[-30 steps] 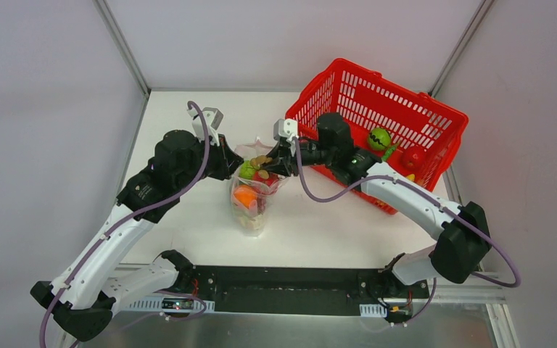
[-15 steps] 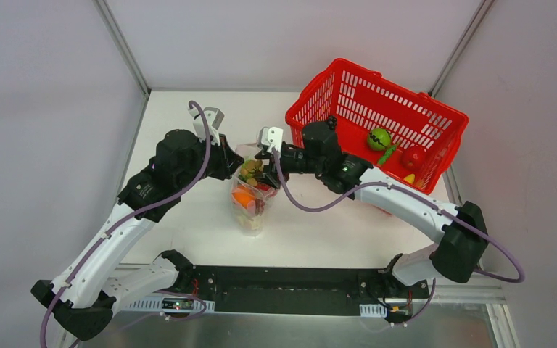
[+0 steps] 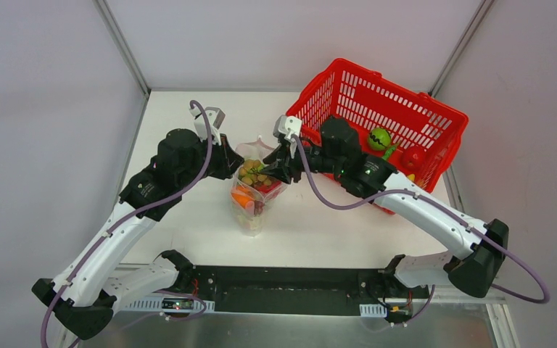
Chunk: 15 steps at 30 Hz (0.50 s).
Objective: Place the food in the zip-top bag and seal the zipper
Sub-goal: Place the fake fruit in the zipper food storage bag.
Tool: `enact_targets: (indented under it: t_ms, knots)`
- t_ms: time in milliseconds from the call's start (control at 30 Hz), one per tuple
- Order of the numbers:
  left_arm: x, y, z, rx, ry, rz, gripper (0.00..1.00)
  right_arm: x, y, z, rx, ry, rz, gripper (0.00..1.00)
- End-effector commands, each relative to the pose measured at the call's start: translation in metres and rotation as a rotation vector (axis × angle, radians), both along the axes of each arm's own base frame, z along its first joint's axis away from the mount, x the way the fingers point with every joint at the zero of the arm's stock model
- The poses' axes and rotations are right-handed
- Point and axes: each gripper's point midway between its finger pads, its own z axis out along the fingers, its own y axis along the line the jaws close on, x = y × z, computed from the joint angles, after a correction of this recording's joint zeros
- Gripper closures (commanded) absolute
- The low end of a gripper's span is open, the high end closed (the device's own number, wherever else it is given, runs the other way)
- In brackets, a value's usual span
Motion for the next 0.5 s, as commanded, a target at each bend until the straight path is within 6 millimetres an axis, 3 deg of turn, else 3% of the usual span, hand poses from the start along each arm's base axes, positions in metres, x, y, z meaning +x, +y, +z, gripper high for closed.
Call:
enact_targets:
  t_ms: [0, 233, 467]
  knots:
    - [0.005, 0.000, 0.027, -0.030, -0.076, 0.003, 1.00, -0.009, 0.002, -0.017, -0.061, 0.122, 0.022, 0.69]
    - [0.003, -0.005, 0.027, -0.037, -0.068, -0.022, 1.00, 0.001, 0.021, -0.041, -0.121, 0.203, 0.039, 0.71]
    - [-0.001, -0.006, 0.031, -0.049, -0.071, -0.036, 1.00, 0.073, 0.037, -0.066, -0.162, 0.197, -0.307, 0.71]
